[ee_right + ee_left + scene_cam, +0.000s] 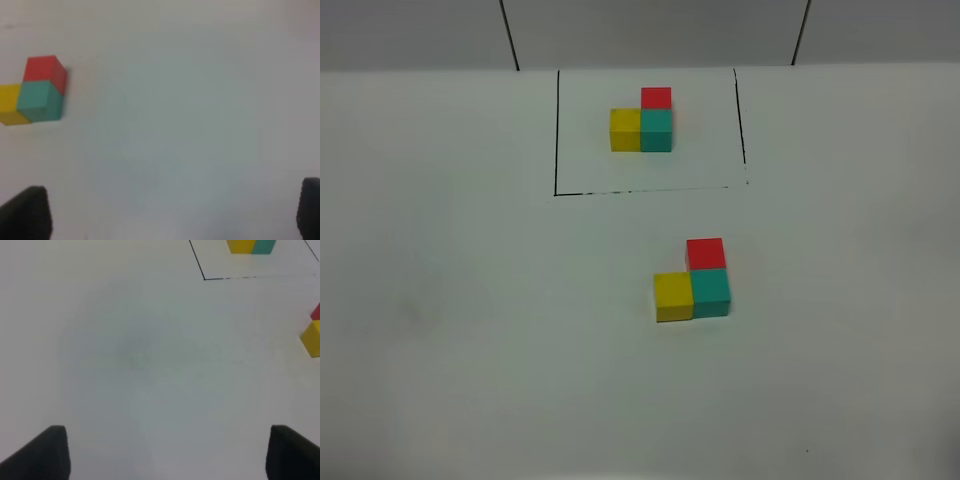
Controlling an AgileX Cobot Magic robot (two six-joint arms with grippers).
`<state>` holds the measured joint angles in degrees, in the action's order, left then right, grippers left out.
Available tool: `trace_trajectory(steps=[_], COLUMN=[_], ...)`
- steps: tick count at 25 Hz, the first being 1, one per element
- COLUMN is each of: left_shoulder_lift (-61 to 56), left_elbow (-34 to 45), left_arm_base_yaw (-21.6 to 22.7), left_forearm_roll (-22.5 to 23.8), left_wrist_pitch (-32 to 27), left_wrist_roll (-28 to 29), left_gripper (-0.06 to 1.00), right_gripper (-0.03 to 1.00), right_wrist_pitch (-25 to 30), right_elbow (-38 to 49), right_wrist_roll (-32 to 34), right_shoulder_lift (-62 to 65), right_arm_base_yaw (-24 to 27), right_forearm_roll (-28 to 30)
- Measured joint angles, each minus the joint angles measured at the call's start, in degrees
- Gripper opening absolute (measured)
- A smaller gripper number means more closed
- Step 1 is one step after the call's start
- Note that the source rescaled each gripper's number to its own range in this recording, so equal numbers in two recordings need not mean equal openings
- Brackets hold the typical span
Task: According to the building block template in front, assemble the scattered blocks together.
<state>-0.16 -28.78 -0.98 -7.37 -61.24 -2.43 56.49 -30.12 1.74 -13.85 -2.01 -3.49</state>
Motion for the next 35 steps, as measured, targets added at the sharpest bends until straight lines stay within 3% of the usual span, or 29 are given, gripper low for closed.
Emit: trace_trajectory(steps=[13,22,35], left_shoulder_lift=[0.0,0.0,0.0], left_elbow=[0.0,0.0,0.0], left_arm_base_yaw=[0.0,0.0,0.0], left_forearm_roll=[0.0,0.0,0.0], left_wrist_pitch=[0.0,0.0,0.0], left_wrist_roll=[0.0,0.0,0.0], left_gripper=[0.74,0.74,0.74], right_gripper=[0.87,0.63,0.60], right_wrist_pitch=[3.7,3.7,3.7], right_elbow=[1.5,1.5,1.5], right_wrist_roll=[0.2,0.2,0.2], right_shoulder_lift=[12.9,12.9,13.0], right_arm_base_yaw=[0.0,-0.3,-0.3], right_forearm_roll=[0.8,0.8,0.8])
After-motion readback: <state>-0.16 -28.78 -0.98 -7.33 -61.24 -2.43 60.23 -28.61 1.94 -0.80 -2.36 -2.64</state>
